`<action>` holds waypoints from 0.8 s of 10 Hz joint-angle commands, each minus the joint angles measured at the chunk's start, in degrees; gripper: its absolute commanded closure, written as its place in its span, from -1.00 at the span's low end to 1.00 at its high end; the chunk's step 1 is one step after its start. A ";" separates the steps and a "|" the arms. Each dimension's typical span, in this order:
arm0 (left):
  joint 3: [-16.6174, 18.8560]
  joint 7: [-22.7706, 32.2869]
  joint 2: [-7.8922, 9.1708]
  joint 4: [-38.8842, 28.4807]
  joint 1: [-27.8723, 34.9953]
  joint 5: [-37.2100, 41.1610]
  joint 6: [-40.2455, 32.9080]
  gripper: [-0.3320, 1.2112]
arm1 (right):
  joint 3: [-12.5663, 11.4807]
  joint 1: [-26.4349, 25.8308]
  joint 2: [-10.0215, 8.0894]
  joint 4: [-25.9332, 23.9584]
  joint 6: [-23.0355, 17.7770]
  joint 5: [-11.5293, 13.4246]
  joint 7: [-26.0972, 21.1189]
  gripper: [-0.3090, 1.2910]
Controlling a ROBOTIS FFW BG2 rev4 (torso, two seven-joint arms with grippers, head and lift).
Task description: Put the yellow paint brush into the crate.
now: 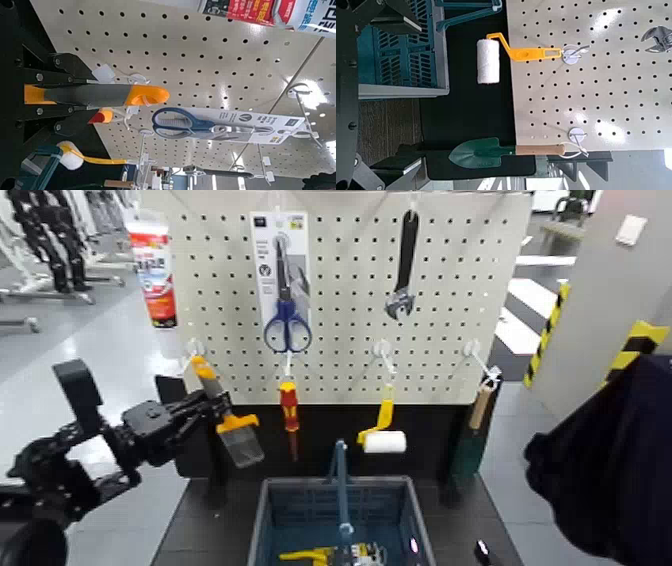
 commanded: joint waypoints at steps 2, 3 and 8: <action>-1.13 1.26 -1.00 -2.61 1.86 3.62 3.07 0.98 | -0.15 0.10 0.15 0.14 -0.42 -0.09 -0.09 -0.44; -1.92 1.70 -1.52 -2.61 2.12 4.59 3.25 0.98 | -0.15 0.19 0.24 0.14 -0.51 -0.09 -0.09 -0.44; -6.84 3.46 -3.28 1.87 2.56 9.68 1.40 0.98 | -0.15 0.19 0.24 0.49 -1.12 -0.44 -0.09 -0.44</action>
